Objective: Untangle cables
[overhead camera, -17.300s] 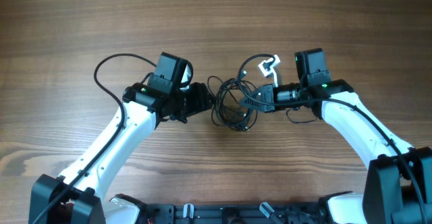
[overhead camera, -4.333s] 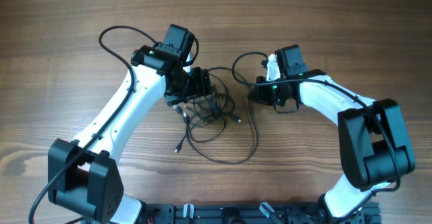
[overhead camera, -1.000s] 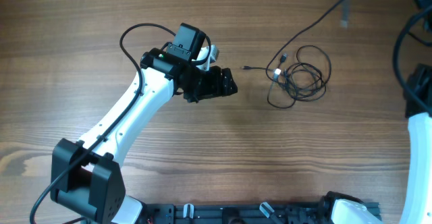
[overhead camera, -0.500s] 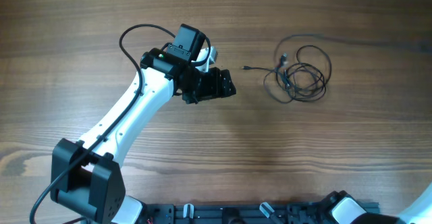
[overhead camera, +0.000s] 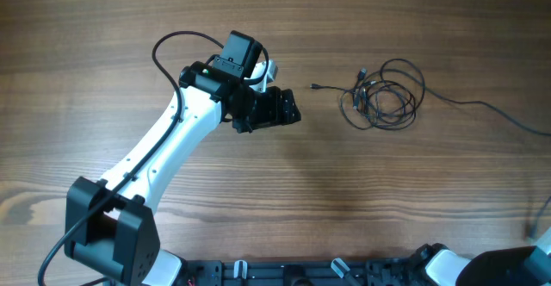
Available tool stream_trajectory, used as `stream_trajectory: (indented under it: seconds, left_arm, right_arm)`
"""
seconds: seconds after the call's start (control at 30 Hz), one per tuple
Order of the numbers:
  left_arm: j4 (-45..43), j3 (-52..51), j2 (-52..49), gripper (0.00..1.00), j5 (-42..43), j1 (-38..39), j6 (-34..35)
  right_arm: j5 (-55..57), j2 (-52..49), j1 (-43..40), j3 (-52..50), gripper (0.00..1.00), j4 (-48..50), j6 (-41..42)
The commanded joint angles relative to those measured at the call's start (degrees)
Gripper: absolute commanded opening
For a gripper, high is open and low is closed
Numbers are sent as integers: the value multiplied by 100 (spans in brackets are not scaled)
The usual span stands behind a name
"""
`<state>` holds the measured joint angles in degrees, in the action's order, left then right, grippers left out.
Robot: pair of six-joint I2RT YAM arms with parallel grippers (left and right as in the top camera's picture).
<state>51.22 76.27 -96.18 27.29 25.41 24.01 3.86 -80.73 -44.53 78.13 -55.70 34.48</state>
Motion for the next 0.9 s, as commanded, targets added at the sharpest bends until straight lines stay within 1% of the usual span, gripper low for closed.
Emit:
stream_trajectory:
  seconds: [0.0,0.1,0.2,0.3,0.47,0.5,0.53,0.57,0.6,0.63,0.67,0.7,0.8,0.87]
  left_arm:
    - [11,57,4,83,-37,0,-133]
    - [76,57,4,83,-37,0,-136]
    - [79,57,4,83,-37,0,-133]
    - [94,57,4,83,-37,0,-133]
    - [129,57,4,83,-37,0,-133]
    - [122,57,4,83,-39,0,-133]
    - [114,57,4,83,-37,0,-133]
    - [107,57,4,82,-39,0,-133]
    - [98,57,4,83,-42,0,-133]
    - [98,57,4,83,-59,0,-133]
    - [101,57,4,83,-103,0,-133]
    - [101,57,4,83,-127,0,-133]
    - [116,57,4,83,-142,0,-131]
    - [120,57,4,83,-142,0,-131]
  right_arm:
    - [-1292,-212,186,13,4,452,-1379]
    - [-2170,-243,490,13,4,1095,-1849]
    - [-2406,-236,608,15,4,1467,-1823]
    - [-1794,-236,605,15,4,1449,-1078]
    - [-719,-236,605,15,5,1121,-634]
    - [-560,-236,605,15,15,1036,-581]
    - [-511,-236,605,15,34,981,-586]
    - [-658,-236,608,15,61,957,-581]
    - [-970,-236,608,15,83,962,-586]
    - [-1274,-236,608,15,96,960,-605]
    - [-1740,-236,608,15,100,949,-627]
    - [-2028,-236,608,15,100,925,-693]
    - [-2570,-238,619,13,100,835,-715]
    - [-2682,-243,688,13,100,761,-765]
